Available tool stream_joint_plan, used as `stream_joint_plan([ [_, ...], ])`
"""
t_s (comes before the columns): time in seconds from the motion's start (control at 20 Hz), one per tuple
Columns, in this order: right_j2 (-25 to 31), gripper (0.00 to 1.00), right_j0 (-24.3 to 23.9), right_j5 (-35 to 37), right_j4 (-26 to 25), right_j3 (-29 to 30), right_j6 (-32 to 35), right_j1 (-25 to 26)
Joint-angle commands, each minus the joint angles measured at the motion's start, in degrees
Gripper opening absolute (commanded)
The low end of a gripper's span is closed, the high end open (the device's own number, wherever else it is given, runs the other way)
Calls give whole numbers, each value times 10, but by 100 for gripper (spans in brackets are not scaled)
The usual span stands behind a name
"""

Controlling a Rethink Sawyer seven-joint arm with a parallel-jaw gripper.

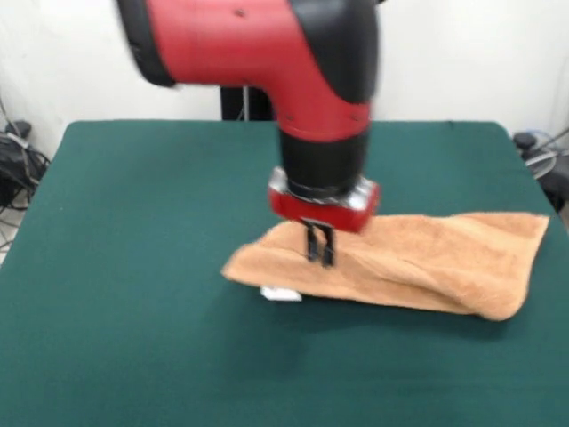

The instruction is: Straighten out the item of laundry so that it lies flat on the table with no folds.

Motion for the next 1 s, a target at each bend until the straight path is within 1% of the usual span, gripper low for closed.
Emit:
stream_joint_plan([
  [0.05,56,0,-43,150,-41,-49,-231,-85],
  [0.15,61,0,-43,186,-48,-64,-245,-100],
  [0.25,60,0,-41,214,-48,-69,-242,-116],
  [0.35,59,0,-40,222,-43,-69,-234,-131],
  [0.55,53,0,-39,216,-28,-62,-216,-148],
  [1.0,47,0,-36,190,-25,-53,-204,-143],
])
